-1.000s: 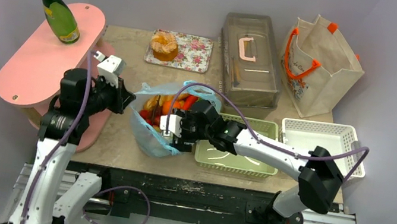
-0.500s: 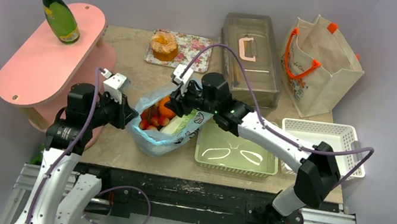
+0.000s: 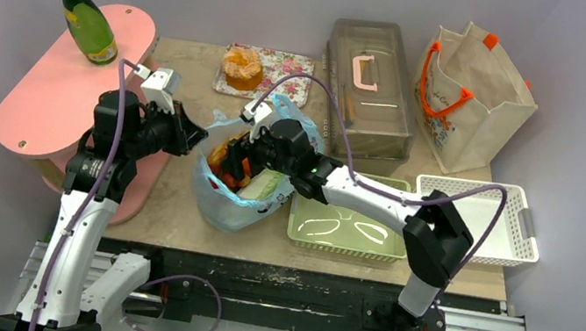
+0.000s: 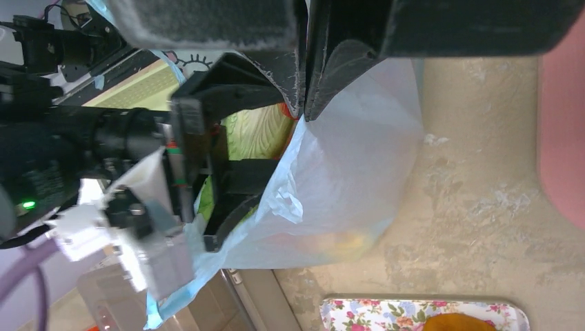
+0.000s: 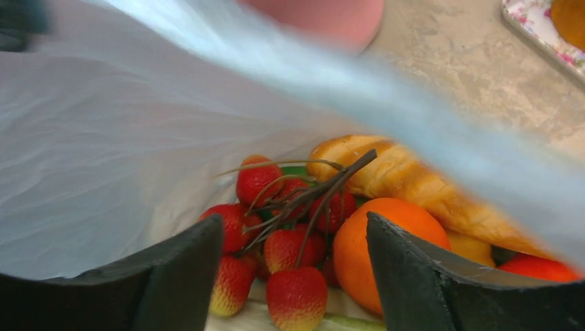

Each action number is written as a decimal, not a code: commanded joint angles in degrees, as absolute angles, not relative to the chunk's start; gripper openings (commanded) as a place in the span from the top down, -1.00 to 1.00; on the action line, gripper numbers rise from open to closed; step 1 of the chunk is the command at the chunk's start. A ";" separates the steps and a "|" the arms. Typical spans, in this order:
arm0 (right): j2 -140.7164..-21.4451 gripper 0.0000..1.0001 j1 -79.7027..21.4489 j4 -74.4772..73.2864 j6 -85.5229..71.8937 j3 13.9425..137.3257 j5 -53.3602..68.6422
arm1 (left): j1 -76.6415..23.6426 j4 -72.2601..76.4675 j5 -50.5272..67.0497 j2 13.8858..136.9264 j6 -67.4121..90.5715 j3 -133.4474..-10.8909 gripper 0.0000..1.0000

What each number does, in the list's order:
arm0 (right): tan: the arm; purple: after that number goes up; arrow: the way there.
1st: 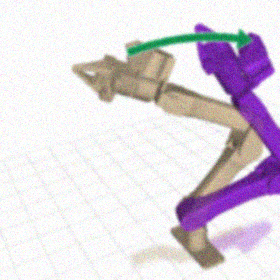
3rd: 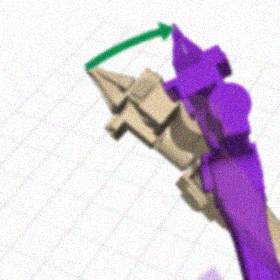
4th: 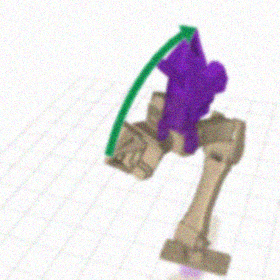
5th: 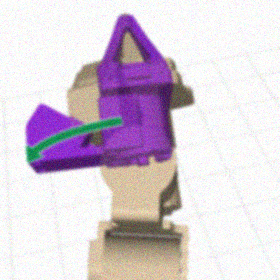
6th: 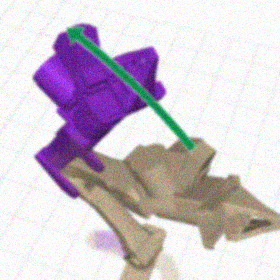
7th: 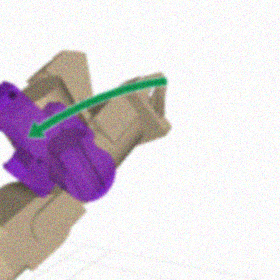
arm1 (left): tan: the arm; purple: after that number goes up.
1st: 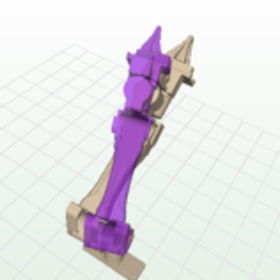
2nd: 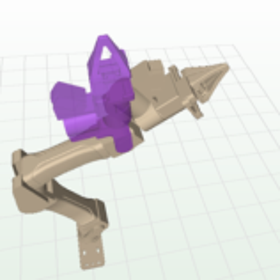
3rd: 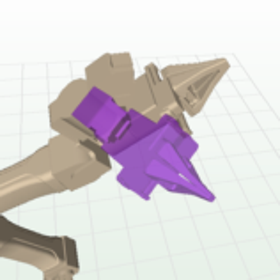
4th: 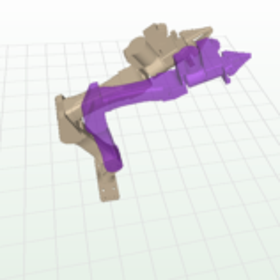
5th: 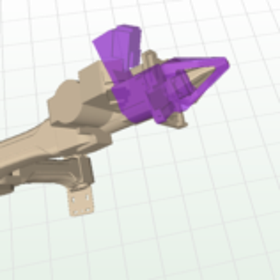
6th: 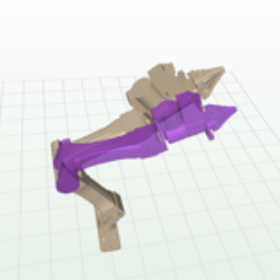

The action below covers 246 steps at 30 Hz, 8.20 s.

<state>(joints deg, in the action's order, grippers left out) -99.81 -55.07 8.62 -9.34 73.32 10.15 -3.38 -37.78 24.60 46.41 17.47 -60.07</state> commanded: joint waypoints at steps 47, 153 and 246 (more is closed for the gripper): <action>-81.15 1.00 -42.05 3.93 -10.75 89.37 1.98 | -2.91 -35.29 23.07 46.35 15.59 -56.59 1.00; -78.72 -0.97 -54.83 -8.91 38.81 57.97 19.38 | 3.37 -38.81 46.55 35.24 -28.61 -55.92 1.00; -55.83 0.97 -30.18 -48.07 49.32 50.66 7.84 | 3.70 -30.96 33.82 49.14 -17.65 -55.48 1.00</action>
